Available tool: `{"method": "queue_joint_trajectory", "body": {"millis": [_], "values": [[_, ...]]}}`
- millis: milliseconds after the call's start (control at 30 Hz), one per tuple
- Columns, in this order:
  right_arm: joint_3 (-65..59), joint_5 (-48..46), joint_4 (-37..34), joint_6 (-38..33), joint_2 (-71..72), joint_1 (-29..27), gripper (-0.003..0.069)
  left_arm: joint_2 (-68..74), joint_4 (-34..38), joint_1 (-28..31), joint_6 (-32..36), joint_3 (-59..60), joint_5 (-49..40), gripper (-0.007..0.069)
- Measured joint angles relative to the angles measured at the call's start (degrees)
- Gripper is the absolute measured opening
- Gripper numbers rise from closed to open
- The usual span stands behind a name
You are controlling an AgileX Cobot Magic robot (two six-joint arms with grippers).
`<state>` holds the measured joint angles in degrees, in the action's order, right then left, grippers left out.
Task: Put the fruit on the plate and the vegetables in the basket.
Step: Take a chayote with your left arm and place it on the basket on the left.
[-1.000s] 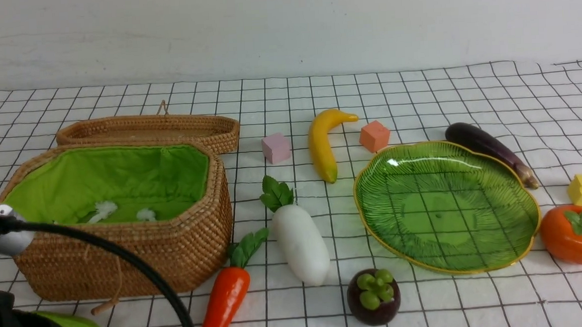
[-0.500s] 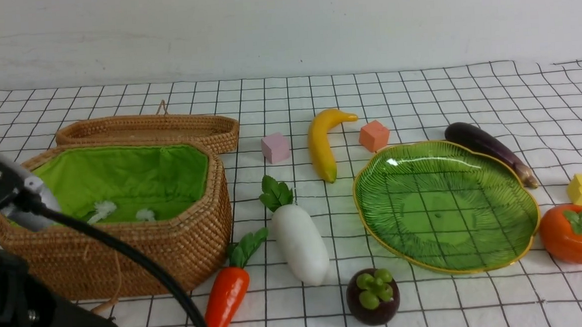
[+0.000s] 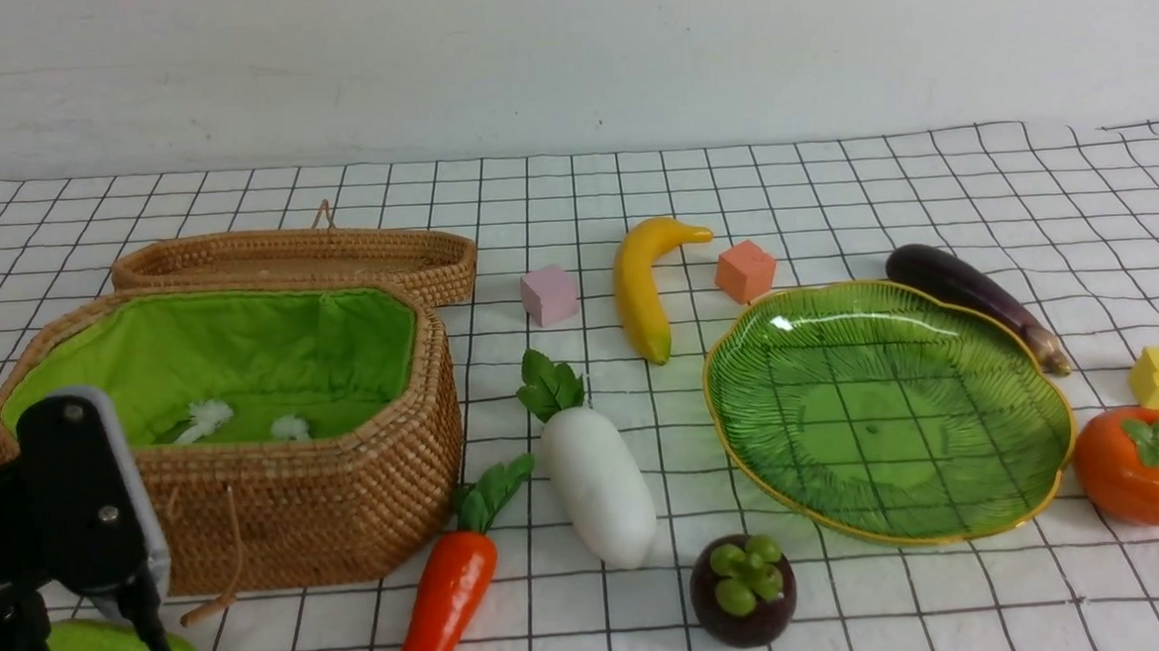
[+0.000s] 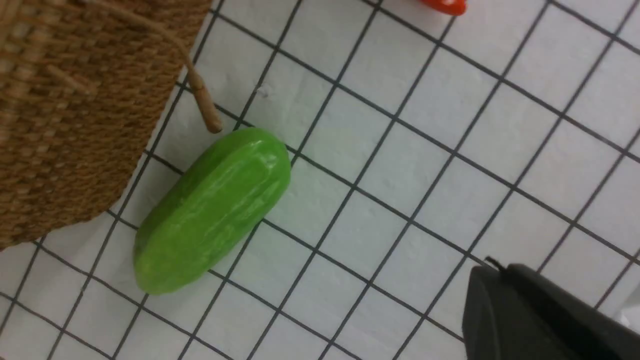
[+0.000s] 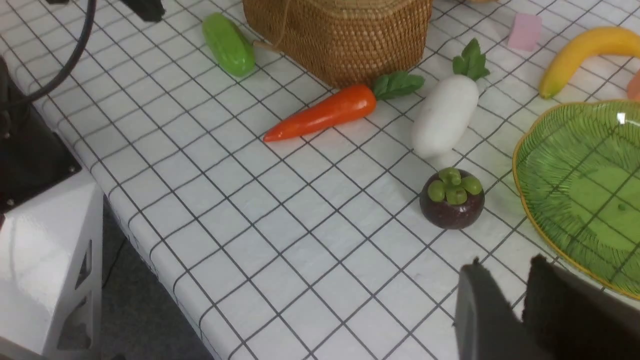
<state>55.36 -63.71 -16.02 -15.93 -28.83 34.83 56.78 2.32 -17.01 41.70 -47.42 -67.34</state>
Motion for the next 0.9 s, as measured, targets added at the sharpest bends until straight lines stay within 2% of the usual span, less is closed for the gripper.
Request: {"method": "queue_joint_trajectory", "body": {"millis": [367,533,567,633,733,800,833,867,900], "values": [[-4.24,-0.01,0.20,-2.75,0.00,0.19,0.0169,1.52,-6.08,0.67,0.20,8.33,3.78,-0.0013],[-4.28,-0.01,0.20,-2.93,0.00,0.19,0.0173,6.59,-6.08,6.79,2.35,8.33,7.90,-0.0013],[-4.28,-0.06,0.02,-2.93,0.00,0.19,0.0175,7.54,-6.08,9.60,3.80,8.33,9.64,-0.0013],[-4.28,-0.16,-0.08,-2.93,0.00,0.19,0.0176,7.69,-6.08,10.58,4.74,8.33,10.65,-0.0010],[-4.28,-0.48,-0.35,-2.93,0.00,0.19,0.0179,8.17,-5.93,11.40,8.33,8.33,11.95,0.0037],[-4.29,-0.38,-0.35,-3.18,0.00,0.19,0.0183,9.86,-6.07,11.40,11.95,8.33,12.86,0.0129],[-4.29,-0.38,-0.35,-3.23,0.00,0.19,0.0183,10.31,-6.15,11.40,12.50,8.33,13.18,0.0138],[-4.40,0.03,-0.43,-3.29,0.00,0.19,0.0183,12.04,-6.34,11.40,14.12,8.33,14.75,0.0216],[-4.40,0.08,-0.43,-3.35,0.00,0.19,0.0183,13.03,-6.36,11.40,14.84,8.33,15.93,0.0260]]}}
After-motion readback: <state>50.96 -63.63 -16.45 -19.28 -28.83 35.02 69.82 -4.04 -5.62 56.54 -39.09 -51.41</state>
